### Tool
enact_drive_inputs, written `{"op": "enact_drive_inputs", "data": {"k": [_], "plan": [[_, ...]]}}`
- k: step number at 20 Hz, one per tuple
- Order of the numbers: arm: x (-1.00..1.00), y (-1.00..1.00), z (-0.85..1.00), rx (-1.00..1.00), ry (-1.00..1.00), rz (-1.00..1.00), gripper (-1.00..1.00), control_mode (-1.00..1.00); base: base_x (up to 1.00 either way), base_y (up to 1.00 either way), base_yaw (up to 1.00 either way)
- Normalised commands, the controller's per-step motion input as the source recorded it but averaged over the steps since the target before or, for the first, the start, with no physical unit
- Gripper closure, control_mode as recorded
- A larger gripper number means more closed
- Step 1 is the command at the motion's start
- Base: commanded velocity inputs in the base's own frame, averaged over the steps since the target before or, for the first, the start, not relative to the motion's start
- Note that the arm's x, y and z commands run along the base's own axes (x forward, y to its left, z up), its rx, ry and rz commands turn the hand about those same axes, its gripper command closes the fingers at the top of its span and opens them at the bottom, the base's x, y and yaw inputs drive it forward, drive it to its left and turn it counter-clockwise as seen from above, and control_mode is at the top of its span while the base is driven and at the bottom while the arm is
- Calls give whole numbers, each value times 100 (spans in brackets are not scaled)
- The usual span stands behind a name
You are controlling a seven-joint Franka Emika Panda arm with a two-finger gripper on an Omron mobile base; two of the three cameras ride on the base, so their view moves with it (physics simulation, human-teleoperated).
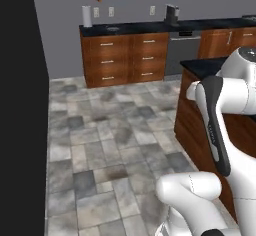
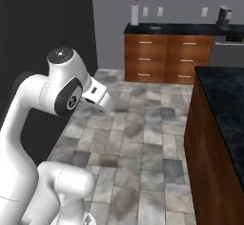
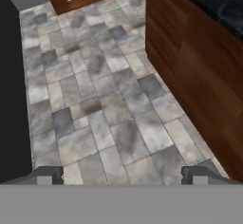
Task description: Move the hot dog bun to the plate on the dining table and place the condiment next to that plate. Then navigate to the fridge and take the sausage and place it on the plate as well.
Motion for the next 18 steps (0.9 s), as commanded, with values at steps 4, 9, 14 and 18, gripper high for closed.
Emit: {"op": "enact_drive_inputs", "data": {"k": [4, 9, 14, 18], "plan": [[0, 0, 0, 0, 0, 0, -100, 100, 100, 38, -7], [0, 0, 0, 0, 0, 0, -100, 100, 100, 18, 0], [0, 0, 0, 0, 0, 0, -100, 100, 100, 10, 0], [0, 0, 0, 0, 0, 0, -100, 100, 100, 0, 2]]}}
